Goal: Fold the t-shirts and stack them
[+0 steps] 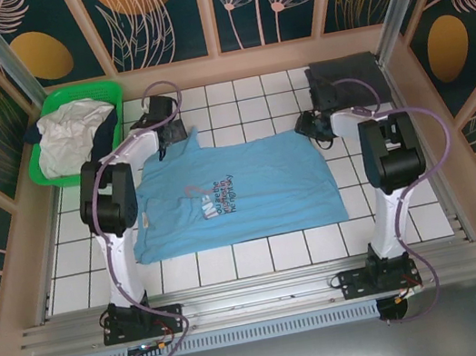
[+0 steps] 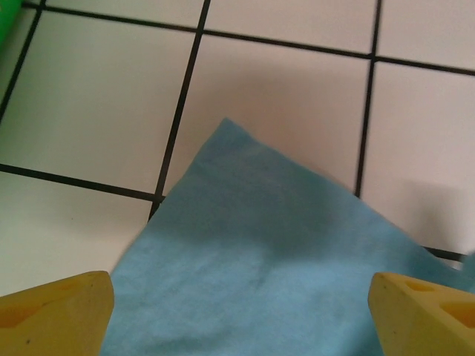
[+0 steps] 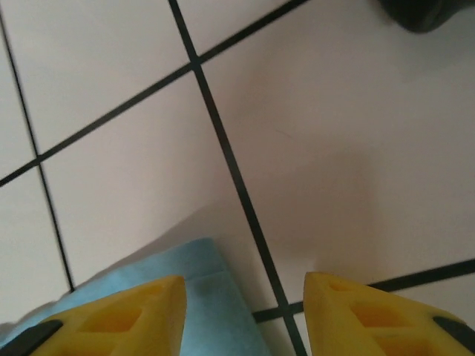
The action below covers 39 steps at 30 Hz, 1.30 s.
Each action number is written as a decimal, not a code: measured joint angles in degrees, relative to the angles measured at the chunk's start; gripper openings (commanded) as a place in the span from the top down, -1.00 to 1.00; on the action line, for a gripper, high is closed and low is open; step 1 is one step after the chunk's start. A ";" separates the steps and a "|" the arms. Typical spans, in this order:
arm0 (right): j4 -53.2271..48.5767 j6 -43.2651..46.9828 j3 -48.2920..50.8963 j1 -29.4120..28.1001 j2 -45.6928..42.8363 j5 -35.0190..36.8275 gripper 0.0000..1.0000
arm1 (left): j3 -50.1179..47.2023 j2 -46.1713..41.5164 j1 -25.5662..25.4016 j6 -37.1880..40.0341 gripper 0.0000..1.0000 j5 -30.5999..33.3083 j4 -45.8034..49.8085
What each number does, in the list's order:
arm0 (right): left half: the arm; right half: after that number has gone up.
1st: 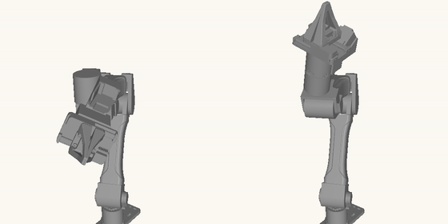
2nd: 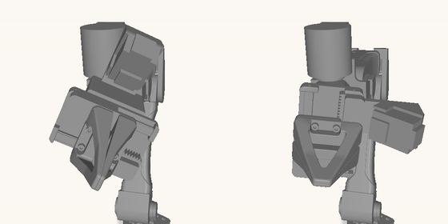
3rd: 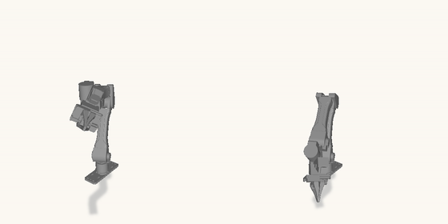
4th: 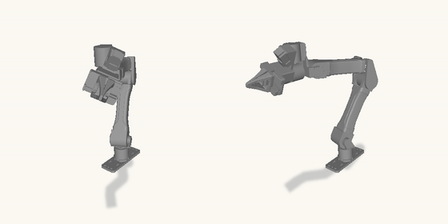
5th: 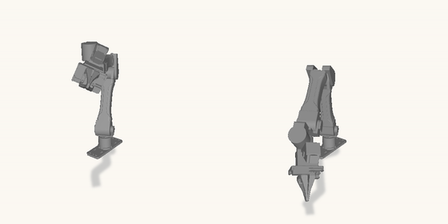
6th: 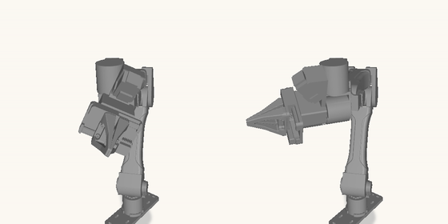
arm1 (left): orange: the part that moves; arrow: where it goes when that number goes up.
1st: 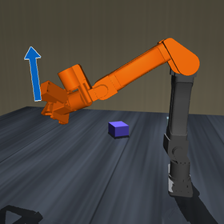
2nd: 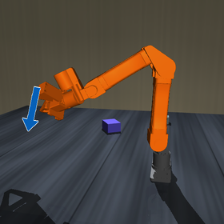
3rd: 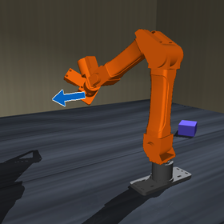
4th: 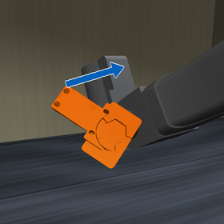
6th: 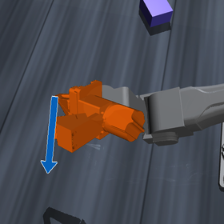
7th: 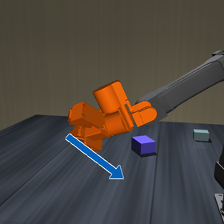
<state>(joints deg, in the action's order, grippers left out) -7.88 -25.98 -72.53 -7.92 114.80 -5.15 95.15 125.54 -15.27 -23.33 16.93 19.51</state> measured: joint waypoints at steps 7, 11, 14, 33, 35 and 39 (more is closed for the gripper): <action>-1.25 0.76 -3.04 -0.17 2.69 -0.07 0.68 | 6.93 7.61 3.10 -0.46 -0.51 -3.34 0.85; -2.27 1.84 -4.07 -0.22 3.13 0.17 0.92 | 8.24 9.44 3.72 -0.26 -0.14 -5.97 0.87; -2.89 2.54 -4.37 -0.33 3.10 0.50 1.00 | 7.74 9.40 3.91 -0.04 0.37 -8.35 -0.48; -5.01 2.45 15.02 -9.79 -17.00 11.91 0.47 | -6.19 -2.82 3.65 1.16 1.00 -20.39 -8.39; -4.81 2.51 16.61 -8.20 -17.73 9.53 0.45 | -6.84 -3.21 3.65 1.31 1.00 -20.70 -8.81; 1.22 1.16 22.93 -5.11 -24.20 -1.14 0.34 | -7.63 -3.67 3.65 1.95 1.00 -20.90 -9.03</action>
<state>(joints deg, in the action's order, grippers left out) -6.66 -24.82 -49.60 -13.04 90.61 -6.28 87.53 121.86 -11.62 -21.39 -3.97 10.48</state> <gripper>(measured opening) 0.312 0.054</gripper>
